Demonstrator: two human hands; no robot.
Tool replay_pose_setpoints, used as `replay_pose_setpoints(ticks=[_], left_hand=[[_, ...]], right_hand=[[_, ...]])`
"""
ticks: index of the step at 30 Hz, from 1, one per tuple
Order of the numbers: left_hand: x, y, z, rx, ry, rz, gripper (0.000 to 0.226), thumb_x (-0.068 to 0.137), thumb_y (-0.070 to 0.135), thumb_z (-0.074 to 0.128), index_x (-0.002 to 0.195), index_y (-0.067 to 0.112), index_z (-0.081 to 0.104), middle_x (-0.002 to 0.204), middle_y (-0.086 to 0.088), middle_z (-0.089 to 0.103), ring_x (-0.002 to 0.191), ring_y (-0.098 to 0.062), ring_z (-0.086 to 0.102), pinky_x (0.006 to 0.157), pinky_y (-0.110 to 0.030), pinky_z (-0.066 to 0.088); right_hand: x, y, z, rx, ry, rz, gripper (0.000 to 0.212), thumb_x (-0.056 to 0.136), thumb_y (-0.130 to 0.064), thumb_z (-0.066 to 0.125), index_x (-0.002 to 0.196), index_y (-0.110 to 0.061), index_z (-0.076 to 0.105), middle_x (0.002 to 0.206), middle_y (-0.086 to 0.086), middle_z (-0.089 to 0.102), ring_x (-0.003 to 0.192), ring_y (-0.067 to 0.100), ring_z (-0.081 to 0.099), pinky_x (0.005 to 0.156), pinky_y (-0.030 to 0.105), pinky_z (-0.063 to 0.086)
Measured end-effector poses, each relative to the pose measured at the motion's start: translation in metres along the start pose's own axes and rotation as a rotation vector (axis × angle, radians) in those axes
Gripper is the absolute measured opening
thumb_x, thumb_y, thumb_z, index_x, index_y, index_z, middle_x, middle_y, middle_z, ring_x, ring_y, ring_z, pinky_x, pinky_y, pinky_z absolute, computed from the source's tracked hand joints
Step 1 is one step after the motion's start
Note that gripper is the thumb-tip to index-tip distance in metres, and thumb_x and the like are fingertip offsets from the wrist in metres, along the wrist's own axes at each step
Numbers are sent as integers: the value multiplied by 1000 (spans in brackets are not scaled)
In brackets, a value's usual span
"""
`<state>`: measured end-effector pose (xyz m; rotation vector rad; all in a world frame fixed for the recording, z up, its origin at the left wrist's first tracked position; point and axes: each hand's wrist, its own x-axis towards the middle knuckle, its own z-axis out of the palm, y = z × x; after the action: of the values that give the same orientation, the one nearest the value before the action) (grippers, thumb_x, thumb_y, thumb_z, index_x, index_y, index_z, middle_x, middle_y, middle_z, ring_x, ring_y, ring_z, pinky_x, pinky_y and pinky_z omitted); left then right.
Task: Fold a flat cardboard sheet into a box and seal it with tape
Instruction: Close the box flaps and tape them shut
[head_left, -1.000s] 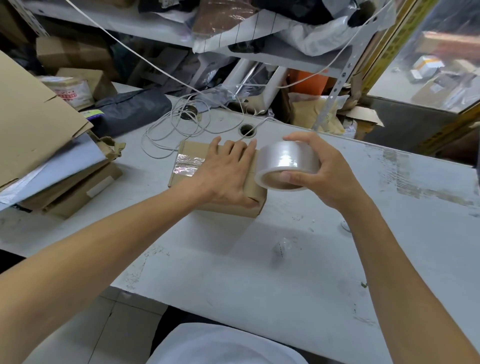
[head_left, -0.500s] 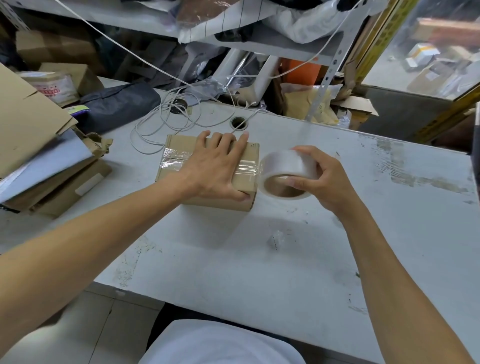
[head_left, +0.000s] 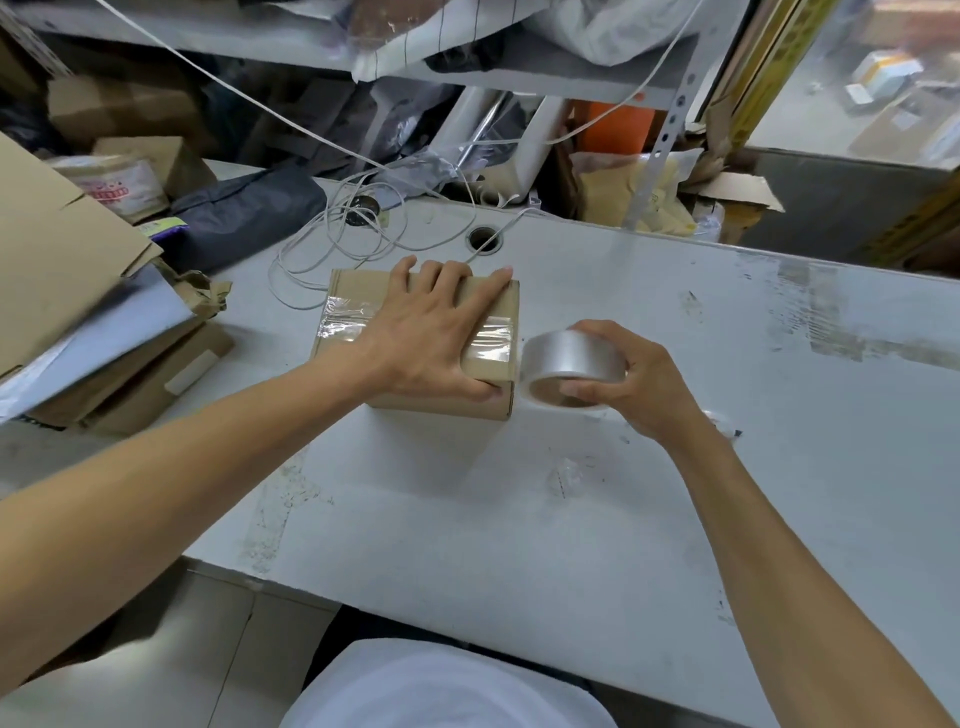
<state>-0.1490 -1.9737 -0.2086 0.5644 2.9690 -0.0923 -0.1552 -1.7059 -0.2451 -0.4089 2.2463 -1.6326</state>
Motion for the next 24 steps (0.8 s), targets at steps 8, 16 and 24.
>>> replay_pose_setpoints(ticks=[8,16,24], left_hand=[[19,31,-6,-129,28,-142,107,68,94,23,137,14,38,134,-7,44,132,-29,38,119,-62,7],[19,19,-5,-144,32,-84,67,78,63,38,134,26,38,117,-4,46,112,-27,44,116,-55,17],[7,5,-2,-150,54,-111,59,77,56,47,128,27,43,109,0,46,103,-25,44,109,-48,26]], right_hand=[[4,7,13,37,13,-31,50,69,-18,88,112,-26,65,112,-9,66,100,0,60,78,9,45],[5,13,15,50,-5,-23,49,71,-23,88,112,-31,63,108,-18,64,100,5,60,79,20,51],[11,37,56,-160,-48,8,55,74,-33,85,123,-30,61,108,-4,61,101,15,53,89,37,47]])
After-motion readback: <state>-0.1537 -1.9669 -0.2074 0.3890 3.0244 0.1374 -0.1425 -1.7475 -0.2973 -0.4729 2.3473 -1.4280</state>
